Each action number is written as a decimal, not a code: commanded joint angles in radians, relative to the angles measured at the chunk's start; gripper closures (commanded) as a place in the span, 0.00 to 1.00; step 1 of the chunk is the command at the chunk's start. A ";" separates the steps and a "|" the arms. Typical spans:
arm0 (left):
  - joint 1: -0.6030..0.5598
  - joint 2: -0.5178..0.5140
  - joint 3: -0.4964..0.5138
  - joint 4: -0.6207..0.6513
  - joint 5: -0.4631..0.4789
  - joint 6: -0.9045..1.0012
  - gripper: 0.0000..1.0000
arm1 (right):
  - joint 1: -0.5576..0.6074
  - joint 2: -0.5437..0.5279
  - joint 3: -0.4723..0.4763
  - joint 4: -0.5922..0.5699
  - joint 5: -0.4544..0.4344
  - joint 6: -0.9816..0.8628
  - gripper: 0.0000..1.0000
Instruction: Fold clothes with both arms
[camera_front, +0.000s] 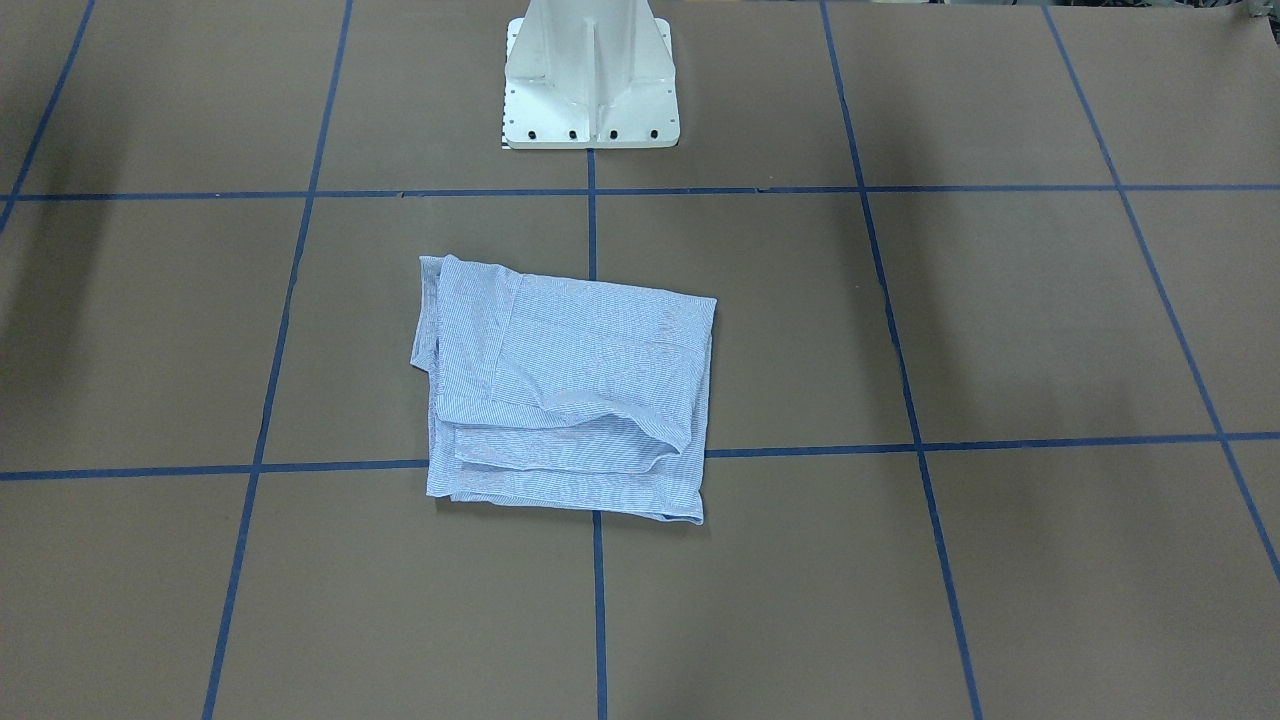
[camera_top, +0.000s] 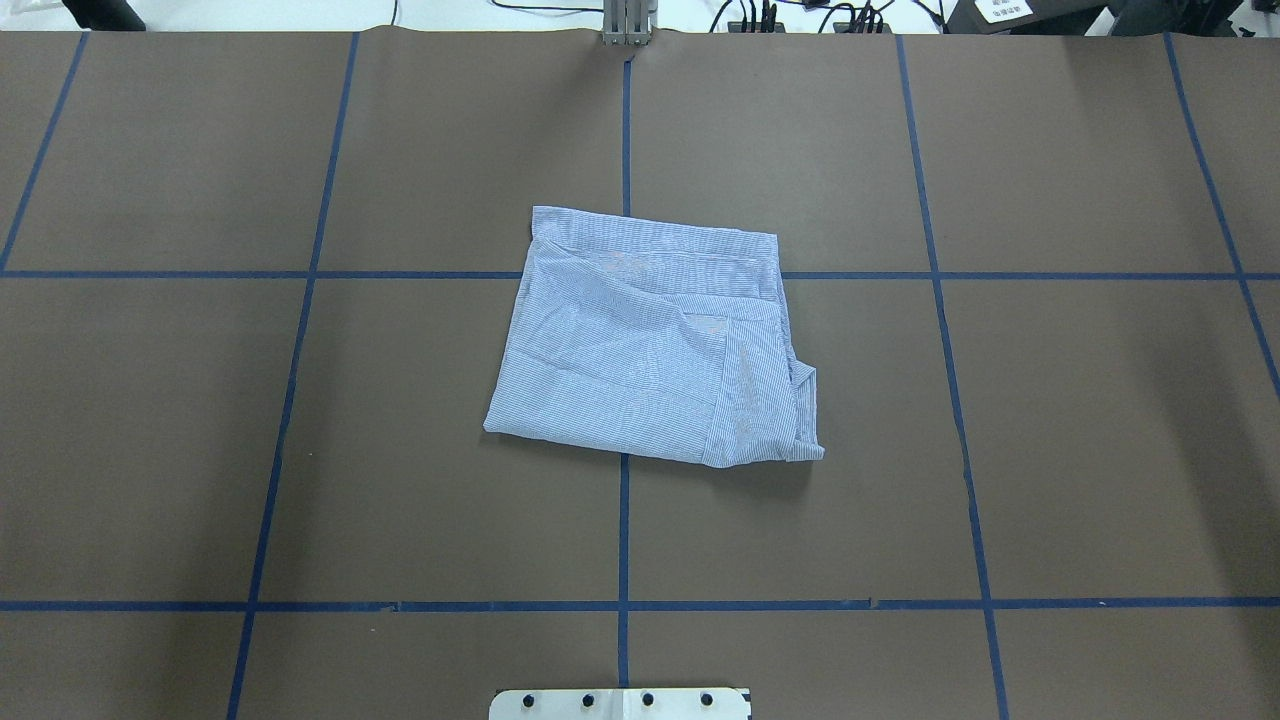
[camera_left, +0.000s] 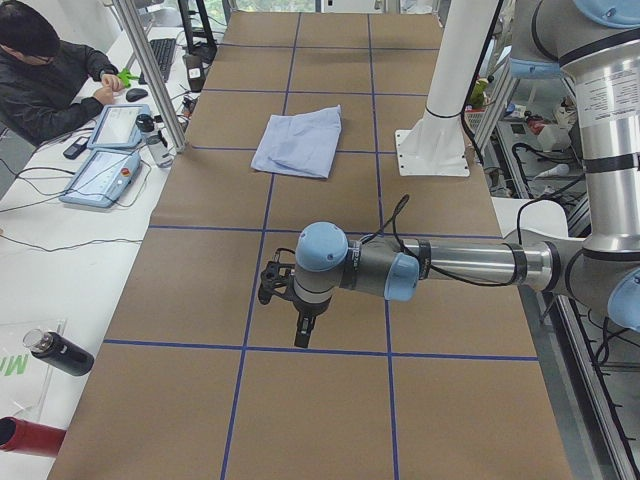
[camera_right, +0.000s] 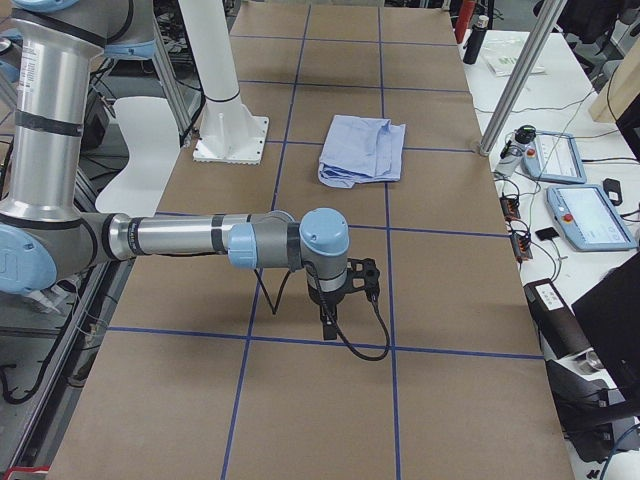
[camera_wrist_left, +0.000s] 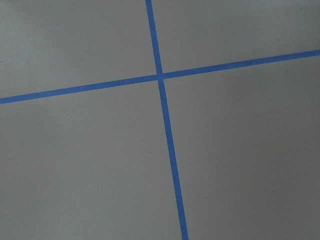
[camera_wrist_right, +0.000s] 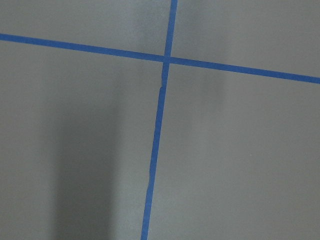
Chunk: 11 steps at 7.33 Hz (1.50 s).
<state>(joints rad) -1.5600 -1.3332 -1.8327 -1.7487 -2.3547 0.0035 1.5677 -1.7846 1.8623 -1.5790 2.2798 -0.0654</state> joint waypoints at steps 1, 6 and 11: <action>0.000 0.000 0.000 0.000 0.000 0.000 0.00 | 0.000 -0.007 0.008 0.007 0.001 -0.001 0.00; 0.000 0.002 0.013 0.001 0.000 0.000 0.00 | 0.000 -0.059 0.011 0.093 0.003 0.002 0.00; 0.000 0.017 0.000 0.001 0.000 0.000 0.00 | 0.000 -0.058 0.008 0.093 0.004 0.024 0.00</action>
